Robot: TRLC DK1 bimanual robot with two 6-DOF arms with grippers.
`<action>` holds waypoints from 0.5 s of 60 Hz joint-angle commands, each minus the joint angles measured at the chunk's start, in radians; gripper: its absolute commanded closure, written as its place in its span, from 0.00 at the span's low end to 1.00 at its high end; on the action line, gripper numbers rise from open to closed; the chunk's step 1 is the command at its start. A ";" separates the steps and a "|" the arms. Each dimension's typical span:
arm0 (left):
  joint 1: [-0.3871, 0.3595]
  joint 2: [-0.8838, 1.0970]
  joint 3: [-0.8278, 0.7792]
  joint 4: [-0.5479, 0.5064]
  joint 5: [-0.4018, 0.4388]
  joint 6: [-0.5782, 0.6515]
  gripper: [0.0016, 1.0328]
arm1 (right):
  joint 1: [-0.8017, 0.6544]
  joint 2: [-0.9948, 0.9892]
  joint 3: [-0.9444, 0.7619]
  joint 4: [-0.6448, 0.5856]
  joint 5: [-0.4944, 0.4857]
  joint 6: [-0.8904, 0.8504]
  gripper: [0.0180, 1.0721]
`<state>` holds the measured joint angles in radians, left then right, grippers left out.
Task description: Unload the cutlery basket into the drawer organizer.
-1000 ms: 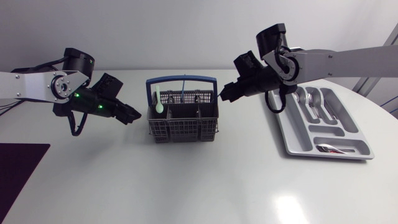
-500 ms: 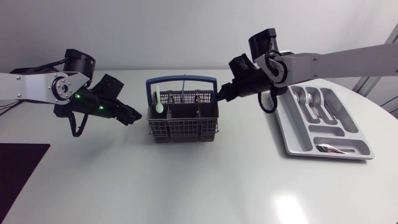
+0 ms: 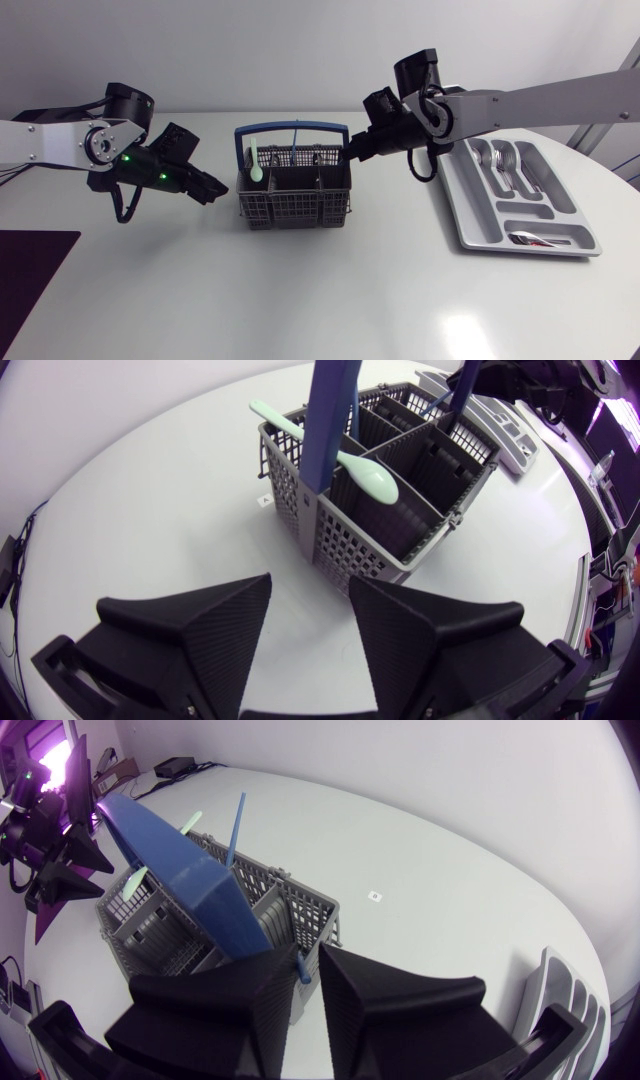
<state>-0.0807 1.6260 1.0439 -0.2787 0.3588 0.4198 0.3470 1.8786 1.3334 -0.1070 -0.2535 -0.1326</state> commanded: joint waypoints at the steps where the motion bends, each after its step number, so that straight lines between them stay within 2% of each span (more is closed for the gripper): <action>1: -0.004 0.005 -0.022 0.003 0.006 0.010 0.45 | 0.014 0.033 0.007 0.004 0.005 0.025 0.88; 10: -0.007 -0.005 -0.024 0.003 0.006 0.008 0.45 | 0.015 0.011 -0.003 0.004 -0.007 0.025 0.93; 30: -0.010 -0.037 -0.041 0.001 0.006 0.005 0.45 | 0.009 -0.108 -0.037 -0.010 -0.024 0.019 0.94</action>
<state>-0.0814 1.6119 1.0267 -0.2790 0.3588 0.4198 0.3523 1.8168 1.3174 -0.1085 -0.2665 -0.1299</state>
